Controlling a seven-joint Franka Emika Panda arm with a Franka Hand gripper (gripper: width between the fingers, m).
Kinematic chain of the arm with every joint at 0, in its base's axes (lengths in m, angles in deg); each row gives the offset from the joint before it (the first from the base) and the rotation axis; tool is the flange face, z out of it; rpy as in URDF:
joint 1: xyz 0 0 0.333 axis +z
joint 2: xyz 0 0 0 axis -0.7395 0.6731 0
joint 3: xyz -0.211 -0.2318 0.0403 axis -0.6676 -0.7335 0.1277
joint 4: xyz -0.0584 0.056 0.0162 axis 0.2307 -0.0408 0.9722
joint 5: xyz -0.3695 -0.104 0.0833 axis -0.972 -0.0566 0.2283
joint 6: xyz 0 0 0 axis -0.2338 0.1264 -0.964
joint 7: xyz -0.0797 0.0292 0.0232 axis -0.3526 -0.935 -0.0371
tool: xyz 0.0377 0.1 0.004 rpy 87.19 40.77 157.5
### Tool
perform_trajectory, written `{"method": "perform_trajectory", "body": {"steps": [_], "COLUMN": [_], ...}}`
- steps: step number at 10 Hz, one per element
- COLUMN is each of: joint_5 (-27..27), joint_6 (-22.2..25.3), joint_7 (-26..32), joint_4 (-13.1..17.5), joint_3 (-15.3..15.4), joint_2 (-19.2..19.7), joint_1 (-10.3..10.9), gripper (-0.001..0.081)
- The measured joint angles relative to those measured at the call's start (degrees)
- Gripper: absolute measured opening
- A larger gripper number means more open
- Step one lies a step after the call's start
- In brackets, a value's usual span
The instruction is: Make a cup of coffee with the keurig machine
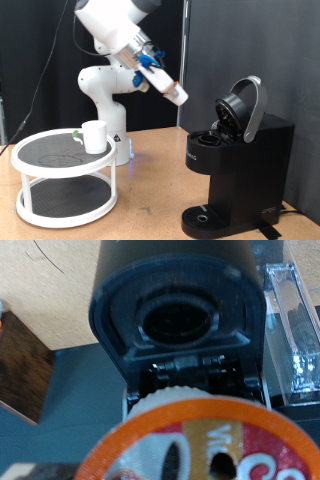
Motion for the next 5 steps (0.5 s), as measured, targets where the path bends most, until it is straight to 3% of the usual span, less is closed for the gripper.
{"method": "perform_trajectory", "body": {"steps": [2,5], "joint_5": [-0.10,-1.38], "joint_6": [0.59,-0.20], "joint_7": [-0.07,-0.23], "joint_4": [2.43,2.94], "joint_3": [2.04,4.43], "joint_2": [1.70,2.07], "joint_1": [1.01,1.45], "gripper": [0.0390,0.0391]}}
